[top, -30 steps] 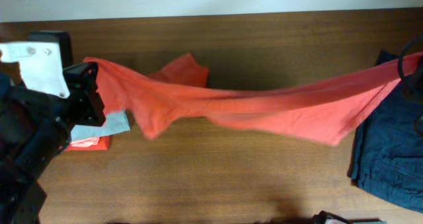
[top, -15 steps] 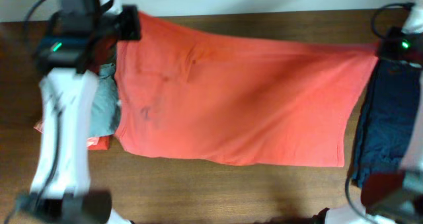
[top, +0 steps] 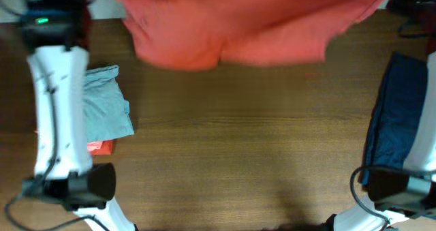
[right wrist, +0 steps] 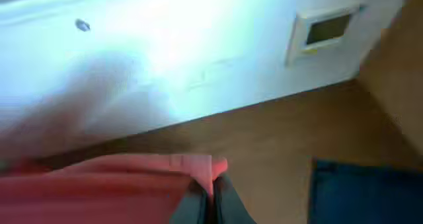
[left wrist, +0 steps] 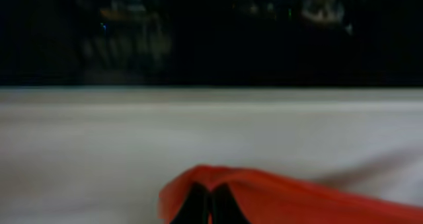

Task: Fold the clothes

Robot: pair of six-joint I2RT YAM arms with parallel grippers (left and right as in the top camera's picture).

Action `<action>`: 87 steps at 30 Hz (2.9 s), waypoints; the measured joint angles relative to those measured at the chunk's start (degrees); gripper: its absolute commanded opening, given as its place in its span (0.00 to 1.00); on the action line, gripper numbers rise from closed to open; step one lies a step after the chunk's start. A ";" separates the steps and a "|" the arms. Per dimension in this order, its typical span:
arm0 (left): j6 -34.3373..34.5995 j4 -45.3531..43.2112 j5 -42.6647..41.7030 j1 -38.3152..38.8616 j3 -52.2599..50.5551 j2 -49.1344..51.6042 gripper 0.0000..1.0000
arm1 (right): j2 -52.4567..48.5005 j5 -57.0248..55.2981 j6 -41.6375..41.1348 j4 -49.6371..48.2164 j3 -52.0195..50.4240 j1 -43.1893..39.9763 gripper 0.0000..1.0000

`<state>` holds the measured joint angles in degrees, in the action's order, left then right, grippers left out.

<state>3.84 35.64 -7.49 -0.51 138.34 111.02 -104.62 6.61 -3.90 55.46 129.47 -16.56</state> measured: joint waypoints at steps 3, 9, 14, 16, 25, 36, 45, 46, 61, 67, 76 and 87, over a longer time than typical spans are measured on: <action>0.02 9.62 -1.16 -0.74 3.28 -2.32 0.00 | 1.03 -1.16 0.09 5.38 0.72 0.04 0.04; -0.35 35.76 -4.07 1.29 2.14 -1.64 0.00 | -1.55 -4.79 1.88 15.80 -3.50 0.00 0.04; -1.36 47.47 -4.37 3.06 -4.70 3.19 0.00 | -4.74 -5.75 4.81 19.87 -12.48 -0.02 0.04; -1.51 49.46 -4.33 3.43 -8.09 4.76 0.00 | -5.27 -5.77 5.55 20.61 -17.09 -0.02 0.04; -4.44 57.20 -6.36 5.84 -26.69 6.38 0.00 | -5.55 -6.91 7.39 24.09 -32.50 -1.64 0.04; -7.30 56.89 -4.55 9.14 -48.50 5.16 0.00 | -5.55 -7.45 5.25 32.74 -34.10 -9.09 0.04; -6.40 49.77 -3.85 9.14 -63.25 -8.35 0.00 | -5.46 -7.54 3.56 31.82 -41.59 -10.10 0.04; -6.21 49.42 -3.85 9.14 -64.22 -10.60 0.00 | -5.44 -7.54 3.48 31.61 -42.69 -10.10 0.04; 0.98 20.81 -0.79 7.80 -66.14 -26.27 0.00 | 1.60 -3.56 2.40 13.62 -46.86 -10.10 0.04; 2.75 12.44 0.92 6.58 -66.18 -23.54 0.00 | 1.60 -0.52 2.40 3.69 -46.82 -10.10 0.04; 3.17 4.44 2.10 6.58 -66.20 -12.59 0.00 | -0.24 2.82 3.15 -6.03 -46.80 -7.39 0.05; 5.22 -8.11 6.08 6.58 -66.36 -9.27 0.00 | -4.63 2.95 4.13 -14.49 -46.77 -3.54 0.06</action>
<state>9.06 27.53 -1.41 6.07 71.99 101.75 -109.25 9.56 0.23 40.97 82.70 -20.10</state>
